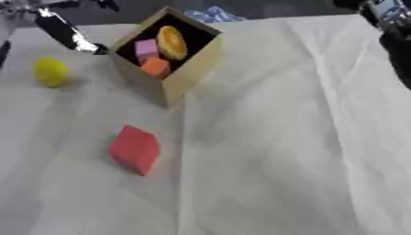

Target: Pick up objects on the table and place them in the box.

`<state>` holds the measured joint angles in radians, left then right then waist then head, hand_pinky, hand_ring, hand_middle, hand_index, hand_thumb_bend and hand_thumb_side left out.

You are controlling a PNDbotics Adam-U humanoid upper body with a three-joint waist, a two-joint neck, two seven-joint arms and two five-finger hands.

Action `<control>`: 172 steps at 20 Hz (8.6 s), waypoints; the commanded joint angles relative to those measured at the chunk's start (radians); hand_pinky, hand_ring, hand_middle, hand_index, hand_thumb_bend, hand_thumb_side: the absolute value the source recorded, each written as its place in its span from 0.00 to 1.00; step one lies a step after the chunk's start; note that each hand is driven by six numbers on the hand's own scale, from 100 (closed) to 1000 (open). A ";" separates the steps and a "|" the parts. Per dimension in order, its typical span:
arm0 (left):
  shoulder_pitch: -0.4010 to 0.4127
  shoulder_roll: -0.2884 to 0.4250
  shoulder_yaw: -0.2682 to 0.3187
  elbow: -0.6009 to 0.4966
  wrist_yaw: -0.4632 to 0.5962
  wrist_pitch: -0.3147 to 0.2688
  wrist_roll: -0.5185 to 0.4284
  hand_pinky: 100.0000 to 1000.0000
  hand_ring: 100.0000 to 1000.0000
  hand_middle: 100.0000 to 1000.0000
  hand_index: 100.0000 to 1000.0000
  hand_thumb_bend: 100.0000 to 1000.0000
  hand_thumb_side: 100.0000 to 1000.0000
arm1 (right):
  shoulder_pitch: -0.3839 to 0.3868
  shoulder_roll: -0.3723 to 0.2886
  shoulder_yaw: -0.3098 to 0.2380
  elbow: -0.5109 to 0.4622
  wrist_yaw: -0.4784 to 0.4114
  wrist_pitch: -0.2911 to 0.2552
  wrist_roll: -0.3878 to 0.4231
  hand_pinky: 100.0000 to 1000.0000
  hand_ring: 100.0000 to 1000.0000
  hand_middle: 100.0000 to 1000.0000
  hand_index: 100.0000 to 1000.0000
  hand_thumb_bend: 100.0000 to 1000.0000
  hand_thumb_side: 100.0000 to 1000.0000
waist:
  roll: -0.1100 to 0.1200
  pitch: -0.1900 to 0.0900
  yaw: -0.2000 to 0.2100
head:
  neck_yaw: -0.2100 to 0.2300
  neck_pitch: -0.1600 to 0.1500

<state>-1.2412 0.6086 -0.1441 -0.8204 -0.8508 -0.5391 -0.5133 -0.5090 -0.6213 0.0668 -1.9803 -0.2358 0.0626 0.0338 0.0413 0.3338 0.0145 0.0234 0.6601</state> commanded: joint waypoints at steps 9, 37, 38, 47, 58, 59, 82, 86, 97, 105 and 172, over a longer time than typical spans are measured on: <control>0.062 0.133 0.029 0.043 0.058 0.051 -0.057 0.83 0.78 0.75 0.87 0.46 0.44 | -0.008 -0.035 -0.022 -0.020 0.008 -0.005 -0.018 0.87 0.85 0.65 0.83 0.00 0.67 | -0.017 -0.010 0.009 | -0.011 -0.012; 0.051 0.085 0.106 0.208 -0.185 0.129 0.144 0.78 0.72 0.68 0.79 0.30 0.31 | -0.010 -0.036 -0.030 -0.020 0.010 -0.002 -0.022 0.88 0.85 0.65 0.83 0.00 0.69 | -0.023 0.046 -0.018 | 0.026 -0.050; 0.050 0.084 0.107 0.209 -0.183 0.131 0.143 0.77 0.71 0.66 0.78 0.25 0.29 | -0.009 -0.036 -0.031 -0.020 0.010 -0.002 -0.023 0.88 0.85 0.65 0.83 0.00 0.69 | -0.023 0.047 -0.018 | 0.026 -0.050; 0.032 0.072 0.105 0.170 -0.163 0.130 0.167 0.74 0.63 0.58 0.64 0.03 0.08 | -0.004 -0.034 -0.033 -0.020 0.011 -0.001 -0.028 0.88 0.85 0.65 0.83 0.00 0.68 | -0.020 0.032 -0.020 | 0.021 -0.040; -0.065 -0.061 -0.019 -0.085 0.119 0.050 0.073 0.75 0.61 0.56 0.65 0.00 0.11 | -0.014 -0.028 -0.021 -0.020 0.011 -0.002 -0.013 0.88 0.85 0.65 0.83 0.00 0.68 | -0.020 0.008 -0.027 | 0.021 -0.026; -0.070 -0.075 -0.028 -0.099 0.133 0.053 0.062 0.75 0.61 0.56 0.65 0.00 0.11 | -0.016 -0.027 -0.021 -0.020 0.012 -0.002 -0.012 0.88 0.85 0.65 0.83 0.00 0.68 | -0.019 0.008 -0.029 | 0.023 -0.026; -0.039 -0.115 -0.065 -0.118 0.090 0.015 0.060 0.81 0.74 0.71 0.86 0.35 0.49 | -0.007 -0.018 -0.023 -0.020 0.010 0.001 -0.018 0.88 0.85 0.65 0.83 0.00 0.69 | -0.019 -0.005 -0.019 | 0.017 -0.012; 0.016 -0.015 -0.172 -0.283 0.271 -0.001 0.013 0.81 0.75 0.73 0.86 0.39 0.47 | 0.000 -0.024 -0.024 -0.020 0.013 0.000 -0.021 0.88 0.85 0.65 0.83 0.00 0.68 | -0.015 -0.014 -0.006 | -0.001 -0.004; 0.219 0.273 -0.383 -0.863 0.549 0.243 -0.082 0.82 0.76 0.75 0.87 0.44 0.58 | 0.003 -0.023 -0.023 -0.020 0.021 0.001 -0.022 0.88 0.85 0.65 0.83 0.00 0.68 | -0.012 -0.024 0.007 | -0.022 -0.001; 0.249 0.271 -0.433 -0.927 0.635 0.368 -0.162 0.85 0.78 0.77 0.89 0.49 0.60 | 0.006 -0.015 -0.024 -0.020 0.020 0.002 -0.019 0.88 0.85 0.65 0.83 0.00 0.68 | -0.016 -0.025 0.010 | -0.012 0.004; 0.291 0.142 -0.378 -0.868 0.347 0.318 -0.094 0.69 0.57 0.50 0.66 0.13 0.14 | 0.022 0.010 -0.044 -0.020 0.015 -0.001 -0.048 0.88 0.85 0.65 0.83 0.00 0.68 | -0.032 -0.026 0.000 | -0.005 0.006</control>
<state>-0.9271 0.7121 -0.5644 -1.6473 -0.5121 -0.2276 -0.6230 -0.4770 -0.5854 0.0362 -1.9803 -0.2236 0.0631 -0.0104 0.0099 0.3327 0.0142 0.0218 0.6682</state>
